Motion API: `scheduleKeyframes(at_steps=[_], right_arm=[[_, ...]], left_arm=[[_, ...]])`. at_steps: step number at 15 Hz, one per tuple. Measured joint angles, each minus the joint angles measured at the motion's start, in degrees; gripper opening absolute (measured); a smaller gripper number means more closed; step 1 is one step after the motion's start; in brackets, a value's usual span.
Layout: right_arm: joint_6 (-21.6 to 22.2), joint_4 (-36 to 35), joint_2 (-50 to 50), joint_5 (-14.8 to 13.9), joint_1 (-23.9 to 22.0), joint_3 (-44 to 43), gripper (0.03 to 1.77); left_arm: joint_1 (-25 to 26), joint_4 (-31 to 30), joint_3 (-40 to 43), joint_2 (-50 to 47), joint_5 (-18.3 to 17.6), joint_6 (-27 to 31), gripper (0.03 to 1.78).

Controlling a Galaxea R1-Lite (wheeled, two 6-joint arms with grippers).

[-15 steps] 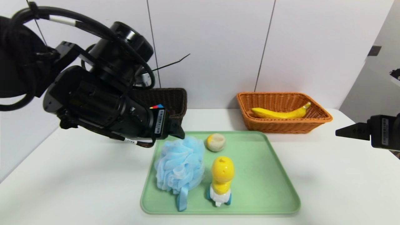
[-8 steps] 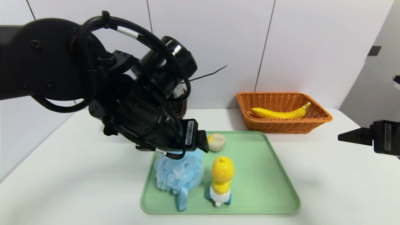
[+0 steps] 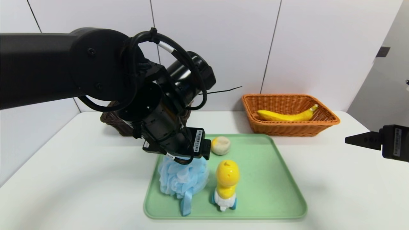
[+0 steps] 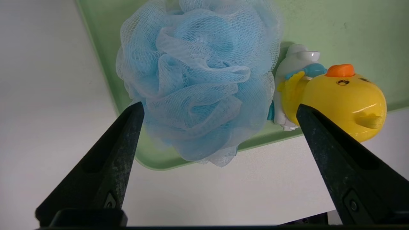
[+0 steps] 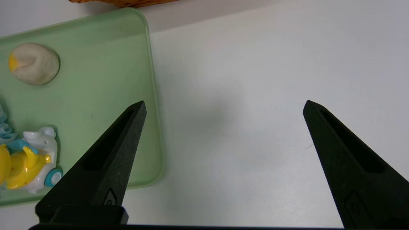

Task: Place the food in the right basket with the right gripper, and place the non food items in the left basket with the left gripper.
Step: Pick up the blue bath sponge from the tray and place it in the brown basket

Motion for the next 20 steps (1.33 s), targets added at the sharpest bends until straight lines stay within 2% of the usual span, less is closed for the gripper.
scheduleKeyframes(at_steps=[10, 13, 20], right_arm=[[0.0, 0.0, -0.4, 1.1, 0.2, 0.8, 1.69], [0.0, 0.0, -0.9, 1.4, 0.2, 0.8, 1.69], [0.0, 0.0, -1.8, 1.3, 0.2, 0.8, 1.69]], left_arm=[[0.0, 0.1, -1.3, 5.5, 0.2, 1.2, 1.69], [0.2, 0.1, -1.0, 7.3, 2.6, 2.1, 1.69], [1.3, 0.0, -0.8, 10.6, 3.0, 2.3, 1.69]])
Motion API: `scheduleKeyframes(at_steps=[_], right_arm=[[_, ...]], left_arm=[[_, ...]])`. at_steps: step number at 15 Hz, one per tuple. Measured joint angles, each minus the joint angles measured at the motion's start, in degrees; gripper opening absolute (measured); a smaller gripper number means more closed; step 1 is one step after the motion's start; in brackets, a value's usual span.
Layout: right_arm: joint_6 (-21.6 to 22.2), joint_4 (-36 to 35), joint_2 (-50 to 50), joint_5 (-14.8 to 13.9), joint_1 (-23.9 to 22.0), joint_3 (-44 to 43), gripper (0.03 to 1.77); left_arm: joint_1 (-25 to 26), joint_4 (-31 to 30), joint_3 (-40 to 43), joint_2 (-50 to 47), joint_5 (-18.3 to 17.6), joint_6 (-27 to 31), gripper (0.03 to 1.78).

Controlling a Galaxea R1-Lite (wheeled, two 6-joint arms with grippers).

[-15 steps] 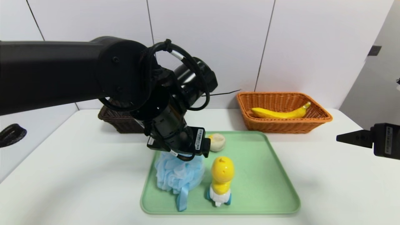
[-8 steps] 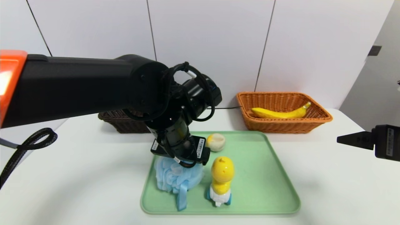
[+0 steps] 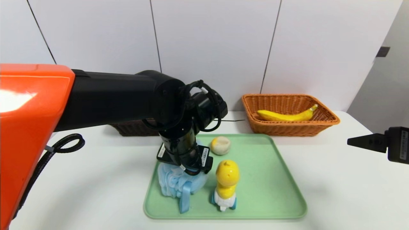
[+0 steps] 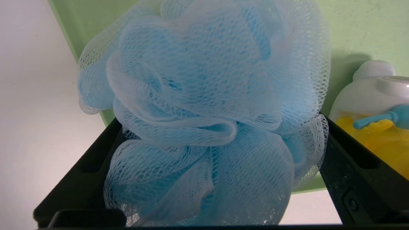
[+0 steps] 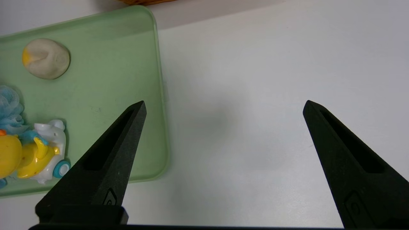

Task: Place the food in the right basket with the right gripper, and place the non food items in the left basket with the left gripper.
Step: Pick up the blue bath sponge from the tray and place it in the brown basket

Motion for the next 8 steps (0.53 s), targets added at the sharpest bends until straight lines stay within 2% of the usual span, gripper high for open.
scheduleKeyframes(at_steps=[5, 8], right_arm=[[-0.1, -0.1, -0.1, 0.0, 0.2, 0.0, 1.69], [0.0, -0.1, -0.2, -0.1, 0.3, 0.0, 1.69]], left_arm=[[0.3, 0.0, 0.1, 0.8, -0.1, 0.0, 1.69], [0.4, -0.3, 0.7, 0.9, -0.2, -0.1, 1.21]])
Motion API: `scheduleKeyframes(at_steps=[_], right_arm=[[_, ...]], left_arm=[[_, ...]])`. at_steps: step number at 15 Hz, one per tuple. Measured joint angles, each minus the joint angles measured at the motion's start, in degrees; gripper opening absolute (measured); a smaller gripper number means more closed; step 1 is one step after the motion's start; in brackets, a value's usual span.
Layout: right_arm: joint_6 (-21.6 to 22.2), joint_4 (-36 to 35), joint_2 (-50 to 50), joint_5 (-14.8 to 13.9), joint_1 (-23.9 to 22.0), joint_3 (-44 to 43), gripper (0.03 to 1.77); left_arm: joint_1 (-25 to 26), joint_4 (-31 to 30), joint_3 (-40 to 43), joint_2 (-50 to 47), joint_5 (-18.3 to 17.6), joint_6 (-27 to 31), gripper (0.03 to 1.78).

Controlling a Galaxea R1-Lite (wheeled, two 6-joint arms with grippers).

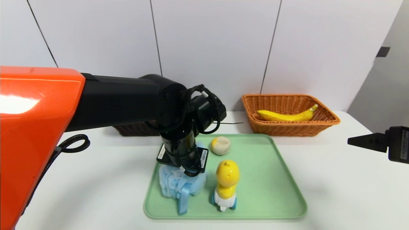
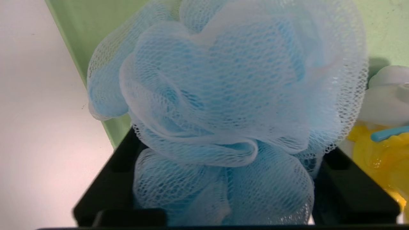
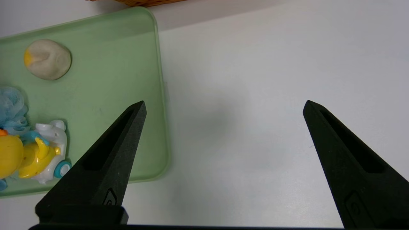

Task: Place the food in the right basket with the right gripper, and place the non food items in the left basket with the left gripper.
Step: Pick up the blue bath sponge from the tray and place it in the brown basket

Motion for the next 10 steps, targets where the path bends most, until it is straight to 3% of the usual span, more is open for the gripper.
scheduleKeyframes(at_steps=[3, 6, 10], right_arm=[[0.1, 0.0, 0.0, 0.1, 0.1, 0.0, 1.69], [0.0, 0.0, 0.0, 0.1, 0.1, 0.1, 1.69], [0.2, -0.4, -0.1, 0.1, 0.1, 0.4, 1.69]], left_arm=[[0.2, 0.1, 0.2, -0.2, -0.1, 0.0, 0.88], [0.7, 0.2, 0.3, -0.7, -0.1, 0.0, 0.67], [1.0, 0.2, -0.6, -2.0, -0.1, 0.5, 0.66]])
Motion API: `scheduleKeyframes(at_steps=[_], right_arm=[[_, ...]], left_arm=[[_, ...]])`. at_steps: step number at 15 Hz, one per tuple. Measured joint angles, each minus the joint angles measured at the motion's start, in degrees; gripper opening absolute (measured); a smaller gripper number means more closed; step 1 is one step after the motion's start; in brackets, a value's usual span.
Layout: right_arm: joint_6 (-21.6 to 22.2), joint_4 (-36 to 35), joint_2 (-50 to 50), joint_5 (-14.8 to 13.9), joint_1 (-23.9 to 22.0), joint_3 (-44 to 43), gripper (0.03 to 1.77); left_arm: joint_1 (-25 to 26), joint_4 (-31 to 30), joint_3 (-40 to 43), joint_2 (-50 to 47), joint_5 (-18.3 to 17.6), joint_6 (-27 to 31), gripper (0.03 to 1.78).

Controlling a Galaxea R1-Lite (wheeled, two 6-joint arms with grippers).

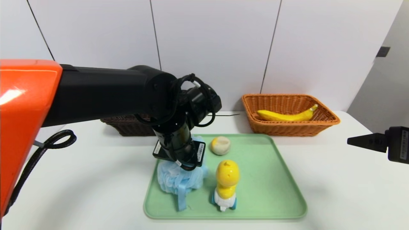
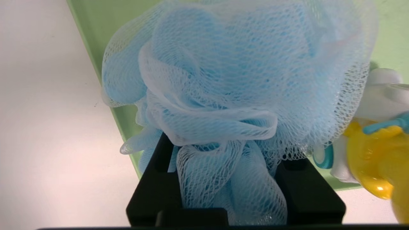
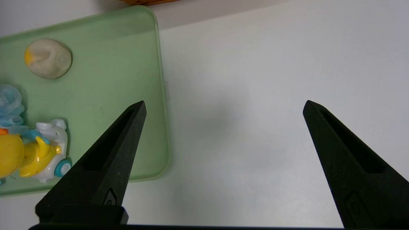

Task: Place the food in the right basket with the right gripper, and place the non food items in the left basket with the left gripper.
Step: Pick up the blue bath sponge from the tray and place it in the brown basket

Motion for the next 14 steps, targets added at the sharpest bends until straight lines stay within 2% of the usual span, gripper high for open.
scheduleKeyframes(at_steps=[8, 11, 14], right_arm=[[0.0, -1.6, 0.0, 0.4, 0.0, 0.6, 1.69], [0.0, -2.5, 0.0, 0.6, 0.0, 1.9, 1.69], [0.0, -3.7, -0.1, 1.0, 0.0, 2.9, 1.69]], left_arm=[[0.7, 1.3, -7.8, -8.0, 0.0, 2.0, 0.61], [4.4, -0.5, -8.4, -13.6, 0.2, 6.3, 0.6], [10.6, -6.4, -8.5, -17.7, 0.3, 13.0, 0.58]])
